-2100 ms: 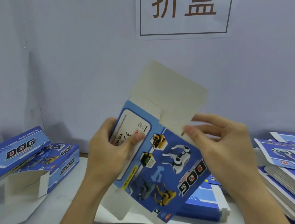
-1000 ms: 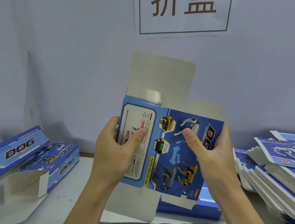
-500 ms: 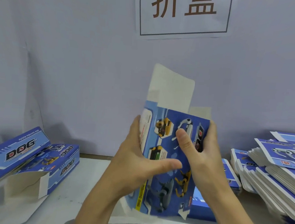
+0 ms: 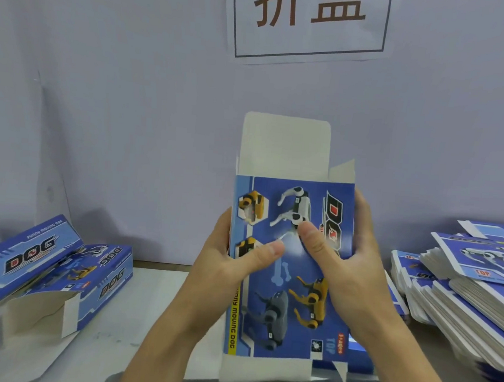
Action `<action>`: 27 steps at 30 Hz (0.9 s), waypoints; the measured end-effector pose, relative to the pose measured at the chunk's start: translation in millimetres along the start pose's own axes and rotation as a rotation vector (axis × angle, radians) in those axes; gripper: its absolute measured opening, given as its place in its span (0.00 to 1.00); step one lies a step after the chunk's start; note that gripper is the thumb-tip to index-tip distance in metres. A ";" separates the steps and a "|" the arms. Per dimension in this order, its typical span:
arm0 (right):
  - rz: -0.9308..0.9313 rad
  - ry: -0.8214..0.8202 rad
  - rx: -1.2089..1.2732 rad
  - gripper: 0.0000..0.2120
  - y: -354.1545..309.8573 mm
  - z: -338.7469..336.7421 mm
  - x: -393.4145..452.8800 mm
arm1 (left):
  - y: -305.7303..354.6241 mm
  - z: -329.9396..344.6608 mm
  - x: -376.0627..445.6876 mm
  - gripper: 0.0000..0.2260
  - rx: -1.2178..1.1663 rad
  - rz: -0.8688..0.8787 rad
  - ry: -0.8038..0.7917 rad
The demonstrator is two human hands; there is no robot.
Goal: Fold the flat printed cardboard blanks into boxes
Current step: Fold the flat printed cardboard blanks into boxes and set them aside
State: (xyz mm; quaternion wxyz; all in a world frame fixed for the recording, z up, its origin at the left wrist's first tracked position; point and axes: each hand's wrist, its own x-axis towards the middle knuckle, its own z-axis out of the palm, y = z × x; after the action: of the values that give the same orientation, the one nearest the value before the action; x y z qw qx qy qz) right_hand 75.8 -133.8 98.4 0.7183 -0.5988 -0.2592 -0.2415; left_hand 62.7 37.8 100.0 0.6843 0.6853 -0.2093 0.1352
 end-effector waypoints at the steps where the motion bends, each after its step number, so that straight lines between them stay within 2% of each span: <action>1: 0.000 0.002 0.007 0.38 -0.8 2.3 -1.1 | 3.2 0.5 0.6 0.31 -0.002 -0.002 0.025; 3: 0.006 -0.020 0.005 0.35 -3.4 8.2 -3.9 | 9.2 2.4 2.3 0.40 0.004 0.041 0.117; 4: 0.002 -0.050 0.001 0.34 -4.5 11.5 -5.3 | 12.4 3.3 3.4 0.41 -0.008 0.089 0.183; 7: -0.037 -0.111 -0.027 0.36 -5.8 19.7 -7.7 | 20.2 5.7 5.9 0.34 -0.002 0.227 0.323; 12: -0.050 -0.081 -0.135 0.45 -7.8 18.6 -5.8 | 21.1 10.0 3.9 0.27 0.011 0.318 0.330; 17: -0.089 -0.117 -0.209 0.46 -14.6 9.3 -1.5 | 19.6 13.8 4.5 0.26 0.012 0.314 0.283; 20: -0.104 -0.160 -0.109 0.38 -16.4 9.9 -1.3 | 18.2 15.1 3.6 0.22 0.002 0.281 0.288; 23: -0.019 -0.172 -0.043 0.26 -19.7 12.4 -1.3 | 18.8 15.1 2.6 0.18 0.007 0.263 0.270; 26: 0.039 -0.124 0.031 0.09 -25.3 9.2 4.1 | 20.7 14.5 1.6 0.18 -0.034 0.220 0.192; 27: 0.063 -0.096 0.071 0.09 -27.6 7.4 5.1 | 22.7 14.7 0.9 0.19 -0.036 0.223 0.182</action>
State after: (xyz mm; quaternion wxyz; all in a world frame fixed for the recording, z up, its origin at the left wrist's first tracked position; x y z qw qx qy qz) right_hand 60.9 -131.2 123.2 0.7330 -0.5919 -0.2827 -0.1802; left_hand 51.2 23.6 120.0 0.6933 0.6303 -0.2237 0.2683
